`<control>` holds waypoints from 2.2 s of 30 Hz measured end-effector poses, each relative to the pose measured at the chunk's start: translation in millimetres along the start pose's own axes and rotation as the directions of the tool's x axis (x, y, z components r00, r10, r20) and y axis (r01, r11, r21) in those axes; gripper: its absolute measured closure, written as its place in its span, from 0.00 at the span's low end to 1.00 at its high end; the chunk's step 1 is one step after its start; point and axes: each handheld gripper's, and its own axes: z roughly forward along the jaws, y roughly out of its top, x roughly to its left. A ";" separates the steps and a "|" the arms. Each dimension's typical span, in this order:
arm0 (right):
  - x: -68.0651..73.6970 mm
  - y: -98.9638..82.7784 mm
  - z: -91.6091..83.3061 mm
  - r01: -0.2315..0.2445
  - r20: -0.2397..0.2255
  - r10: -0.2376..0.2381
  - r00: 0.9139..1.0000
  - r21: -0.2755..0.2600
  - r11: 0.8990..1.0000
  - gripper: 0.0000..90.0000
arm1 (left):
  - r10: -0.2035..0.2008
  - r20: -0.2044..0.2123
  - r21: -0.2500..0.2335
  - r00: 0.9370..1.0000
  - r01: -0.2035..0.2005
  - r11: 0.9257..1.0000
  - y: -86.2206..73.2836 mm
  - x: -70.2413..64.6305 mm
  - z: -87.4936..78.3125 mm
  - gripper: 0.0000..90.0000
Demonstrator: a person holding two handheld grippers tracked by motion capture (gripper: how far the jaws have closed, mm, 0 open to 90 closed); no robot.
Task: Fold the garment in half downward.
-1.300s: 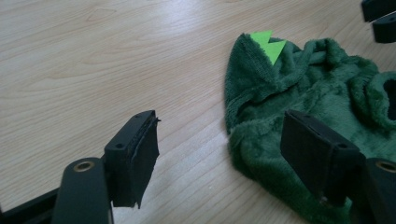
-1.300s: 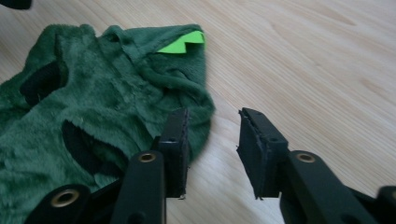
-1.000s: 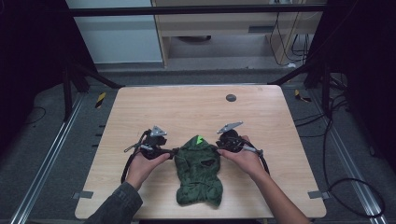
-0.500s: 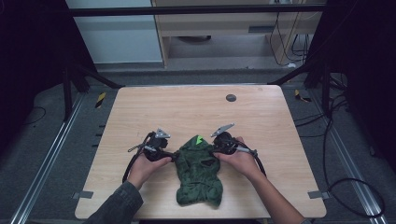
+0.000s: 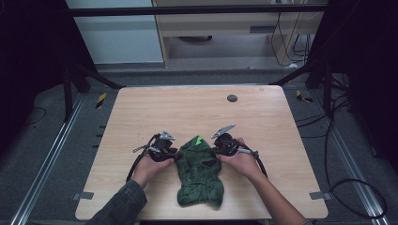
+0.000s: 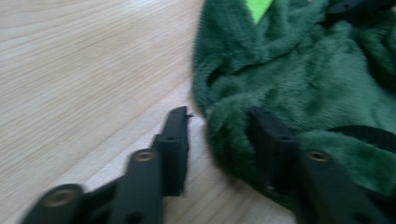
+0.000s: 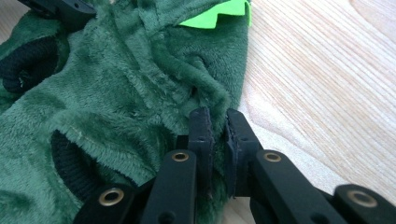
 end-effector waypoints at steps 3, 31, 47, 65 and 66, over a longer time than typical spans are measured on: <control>-0.4 1.5 -3.6 0.009 0.006 -0.009 1.000 -0.002 1.000 0.93 | 0.014 0.007 0.007 1.000 -0.014 1.000 0.8 -0.7 -0.2 0.86; -8.4 29.8 -37.9 0.062 0.030 -0.060 0.998 -0.074 0.995 0.94 | 0.039 -0.038 -0.057 0.999 -0.041 0.998 29.4 -0.4 -27.1 0.90; -9.2 45.7 -48.2 0.096 0.053 -0.091 0.994 -0.092 0.991 0.93 | 0.052 -0.069 -0.078 0.996 -0.057 0.995 40.5 2.4 -37.5 0.90; -11.9 62.6 -57.1 0.119 0.082 -0.110 0.991 -0.118 0.986 0.93 | 0.054 -0.102 -0.113 0.993 -0.066 0.991 51.4 4.3 -50.0 0.90; -11.9 62.6 -57.1 0.119 0.082 -0.110 0.991 -0.118 0.986 0.93 | 0.053 -0.102 -0.118 0.993 -0.065 0.991 51.8 4.7 -50.7 0.90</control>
